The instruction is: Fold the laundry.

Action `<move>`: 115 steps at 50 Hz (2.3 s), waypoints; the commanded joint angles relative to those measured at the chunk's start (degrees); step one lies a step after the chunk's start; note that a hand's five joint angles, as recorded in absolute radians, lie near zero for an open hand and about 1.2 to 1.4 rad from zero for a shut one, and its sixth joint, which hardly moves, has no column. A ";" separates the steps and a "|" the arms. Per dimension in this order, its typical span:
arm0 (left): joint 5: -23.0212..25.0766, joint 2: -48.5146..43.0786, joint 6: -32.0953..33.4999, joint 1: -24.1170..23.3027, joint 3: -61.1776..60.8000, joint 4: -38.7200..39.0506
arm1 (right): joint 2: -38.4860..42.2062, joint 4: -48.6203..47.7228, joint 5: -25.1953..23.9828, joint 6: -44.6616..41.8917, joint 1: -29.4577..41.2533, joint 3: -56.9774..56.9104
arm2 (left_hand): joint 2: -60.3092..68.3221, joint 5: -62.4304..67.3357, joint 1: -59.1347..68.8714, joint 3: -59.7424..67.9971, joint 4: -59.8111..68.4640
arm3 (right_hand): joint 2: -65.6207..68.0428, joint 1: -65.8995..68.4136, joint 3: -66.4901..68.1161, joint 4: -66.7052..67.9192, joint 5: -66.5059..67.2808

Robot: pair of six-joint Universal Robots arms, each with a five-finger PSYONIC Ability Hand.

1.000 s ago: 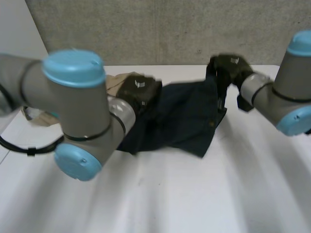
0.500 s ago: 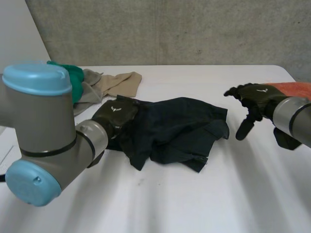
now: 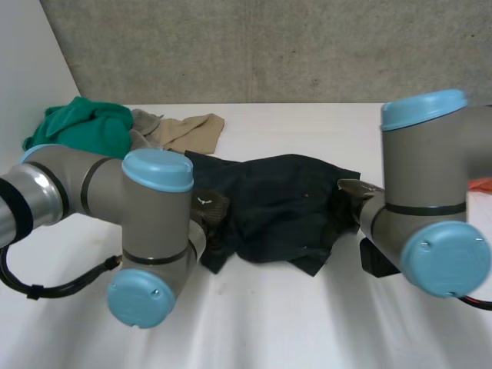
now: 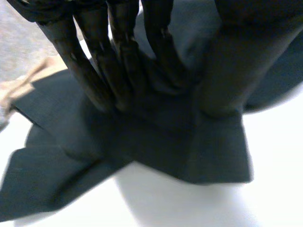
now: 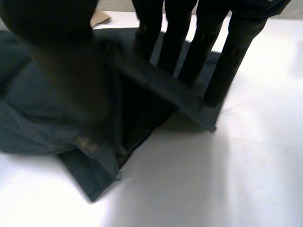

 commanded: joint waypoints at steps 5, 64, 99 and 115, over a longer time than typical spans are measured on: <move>-1.92 17.28 4.83 5.96 5.97 -2.33 | -6.68 -4.43 0.32 -17.20 -2.24 -9.63 | 35.74 35.79 32.88 35.88 35.66 | 26.91 27.32 28.17 28.59 28.60; 3.01 -1.70 4.92 16.25 30.78 4.00 | -2.38 -25.63 -4.77 -39.46 -1.44 -2.87 | -34.26 -34.21 -37.12 -34.12 -34.34 | -43.09 -42.68 -41.83 -41.41 -41.40; 15.32 23.37 4.13 10.80 -30.95 -0.13 | -9.77 -29.73 -38.37 -58.64 -18.41 34.83 | -32.38 -32.33 -35.24 -32.24 -32.46 | 26.91 27.32 28.17 28.59 28.60; 14.18 15.28 15.38 6.93 -23.21 14.29 | -28.66 -32.12 -31.16 -36.21 -18.42 38.36 | 35.74 35.79 32.88 35.88 35.66 | 26.91 27.32 28.17 28.59 28.60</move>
